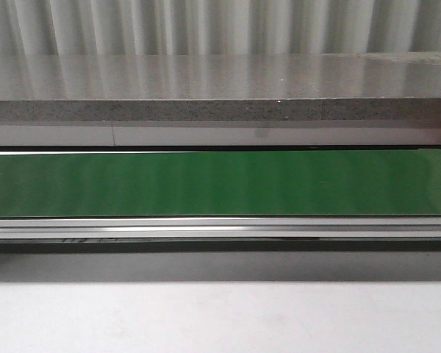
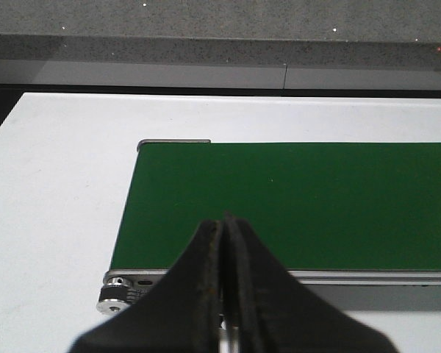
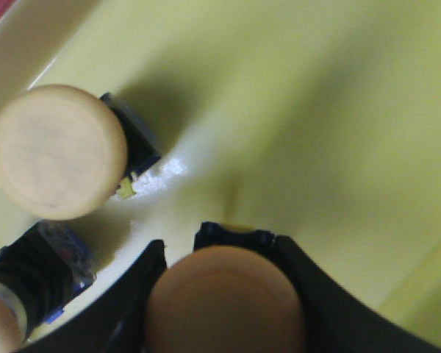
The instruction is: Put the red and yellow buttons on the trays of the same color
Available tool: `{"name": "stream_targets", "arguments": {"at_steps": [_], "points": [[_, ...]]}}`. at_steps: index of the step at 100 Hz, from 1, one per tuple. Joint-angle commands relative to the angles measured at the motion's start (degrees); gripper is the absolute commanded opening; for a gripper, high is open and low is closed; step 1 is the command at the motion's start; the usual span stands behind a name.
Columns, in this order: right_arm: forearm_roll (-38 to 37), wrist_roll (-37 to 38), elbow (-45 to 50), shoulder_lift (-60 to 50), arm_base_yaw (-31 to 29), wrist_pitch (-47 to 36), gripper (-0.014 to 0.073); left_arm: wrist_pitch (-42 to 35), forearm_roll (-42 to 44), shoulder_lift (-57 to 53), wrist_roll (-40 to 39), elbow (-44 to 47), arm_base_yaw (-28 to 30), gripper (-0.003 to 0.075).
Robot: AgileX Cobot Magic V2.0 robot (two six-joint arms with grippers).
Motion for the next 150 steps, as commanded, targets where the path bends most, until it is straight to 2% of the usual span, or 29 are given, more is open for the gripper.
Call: {"name": "stream_targets", "arguments": {"at_steps": [1, 17, 24, 41, 50, 72, 99, 108, 132, 150], "points": [[-0.7, 0.1, -1.3, -0.4, -0.4, -2.9, 0.0133, -4.3, 0.5, 0.1, -0.1, -1.7, -0.5, -0.002], [-0.7, 0.1, -1.3, 0.4, -0.4, -3.3, 0.0165, -4.3, 0.5, 0.1, -0.1, -1.7, -0.5, -0.002], [-0.7, 0.1, -1.3, 0.4, -0.4, -2.8, 0.0255, -4.3, 0.5, 0.1, -0.1, -1.7, -0.5, -0.002], [-0.6, 0.2, -1.3, 0.4, -0.4, -1.2, 0.0572, -4.3, 0.5, 0.1, -0.1, -1.7, -0.5, -0.002], [-0.5, 0.2, -1.6, 0.4, -0.4, 0.4, 0.0657, -4.3, 0.5, 0.1, -0.1, -1.7, -0.5, -0.002], [-0.5, 0.2, -3.5, -2.6, -0.4, 3.7, 0.0655, -4.3, 0.5, 0.1, -0.1, -1.7, -0.5, -0.002], [0.2, 0.2, -3.5, -16.2, 2.3, 3.2, 0.0655, -4.3, 0.5, 0.1, -0.1, -1.7, -0.5, -0.002], [0.5, 0.2, -3.5, -20.8, 6.7, 1.7, 0.0655, -4.3, 0.5, 0.1, -0.1, -1.7, -0.5, -0.002], [0.5, -4.0, -3.1, -29.9, 24.3, -1.4, 0.0655, -4.3, 0.5, 0.1, -0.1, -1.7, -0.5, -0.002], [0.5, -4.5, 0.9, -36.9, 33.7, -4.2, 0.0655, -4.3, 0.5, 0.1, -0.1, -1.7, -0.5, -0.002]]}}
